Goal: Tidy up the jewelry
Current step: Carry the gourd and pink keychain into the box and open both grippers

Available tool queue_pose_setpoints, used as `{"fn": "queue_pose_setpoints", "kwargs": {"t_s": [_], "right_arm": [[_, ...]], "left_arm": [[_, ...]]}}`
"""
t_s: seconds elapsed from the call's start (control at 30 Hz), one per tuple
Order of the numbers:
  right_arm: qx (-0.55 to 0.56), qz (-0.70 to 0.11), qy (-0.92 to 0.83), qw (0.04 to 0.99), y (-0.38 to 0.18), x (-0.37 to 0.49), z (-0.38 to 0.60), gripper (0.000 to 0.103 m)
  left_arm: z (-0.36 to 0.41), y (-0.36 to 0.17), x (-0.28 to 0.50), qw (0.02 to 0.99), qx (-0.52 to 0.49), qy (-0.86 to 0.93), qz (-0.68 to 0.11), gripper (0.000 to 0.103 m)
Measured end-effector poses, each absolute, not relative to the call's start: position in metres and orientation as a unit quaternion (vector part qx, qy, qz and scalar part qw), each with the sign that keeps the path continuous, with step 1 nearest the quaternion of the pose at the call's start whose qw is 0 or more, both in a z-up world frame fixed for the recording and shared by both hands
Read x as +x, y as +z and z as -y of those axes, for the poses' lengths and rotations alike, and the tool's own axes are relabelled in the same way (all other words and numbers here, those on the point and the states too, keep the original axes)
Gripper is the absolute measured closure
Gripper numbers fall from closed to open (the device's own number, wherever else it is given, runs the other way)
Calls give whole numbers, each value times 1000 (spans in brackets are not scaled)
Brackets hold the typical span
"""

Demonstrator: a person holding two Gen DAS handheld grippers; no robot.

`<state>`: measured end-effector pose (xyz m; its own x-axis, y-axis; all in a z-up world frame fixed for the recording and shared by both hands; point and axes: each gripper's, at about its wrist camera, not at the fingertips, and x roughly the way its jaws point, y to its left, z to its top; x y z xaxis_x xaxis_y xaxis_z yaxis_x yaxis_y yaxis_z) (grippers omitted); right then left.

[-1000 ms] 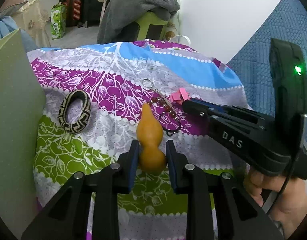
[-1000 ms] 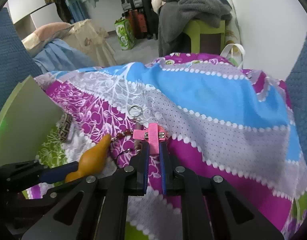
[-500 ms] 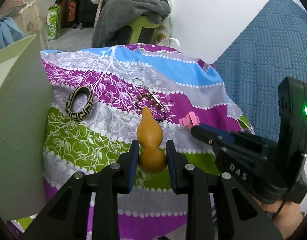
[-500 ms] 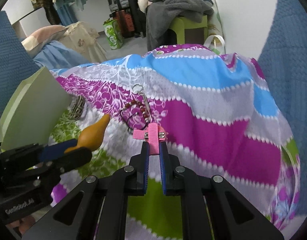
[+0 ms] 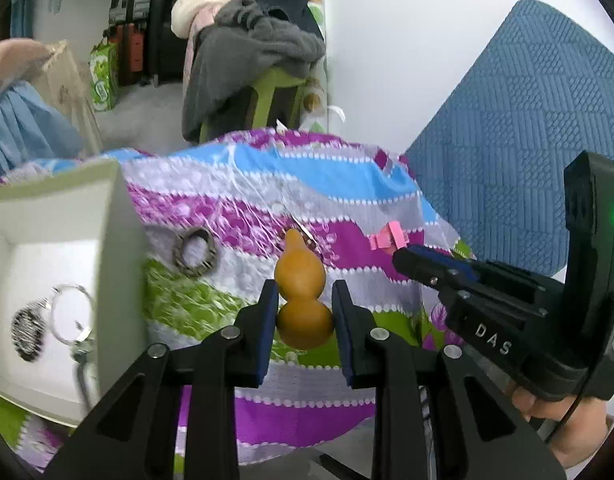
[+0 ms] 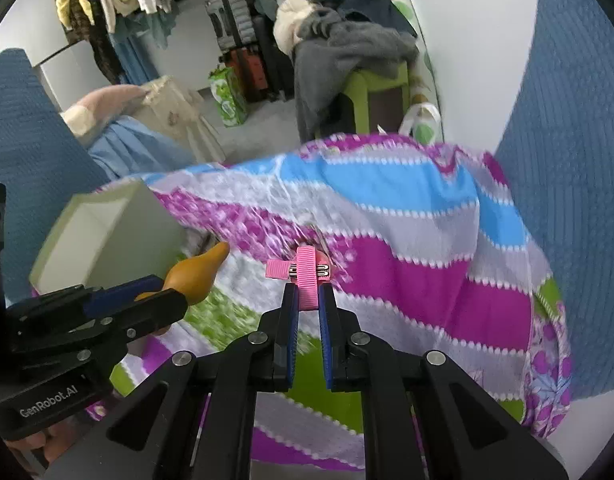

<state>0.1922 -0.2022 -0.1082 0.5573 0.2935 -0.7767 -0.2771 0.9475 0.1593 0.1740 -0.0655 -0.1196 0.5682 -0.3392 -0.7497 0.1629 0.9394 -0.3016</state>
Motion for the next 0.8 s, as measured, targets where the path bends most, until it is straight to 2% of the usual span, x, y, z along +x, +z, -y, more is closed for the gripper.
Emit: {"fn": "queue_pose_setpoints", "kwargs": {"t_s": [0.1, 0.6, 0.8], "right_arm": [[-26, -415, 167, 894, -83, 192, 182, 95], [-25, -363, 226, 904, -1, 201, 103, 95], [-31, -354, 240, 903, 16, 195, 74, 95]], "left_arm": [[60, -104, 173, 885, -77, -145, -437, 75], [-42, -25, 168, 912, -51, -80, -399, 75], [-90, -14, 157, 914, -49, -53, -399, 75]]}}
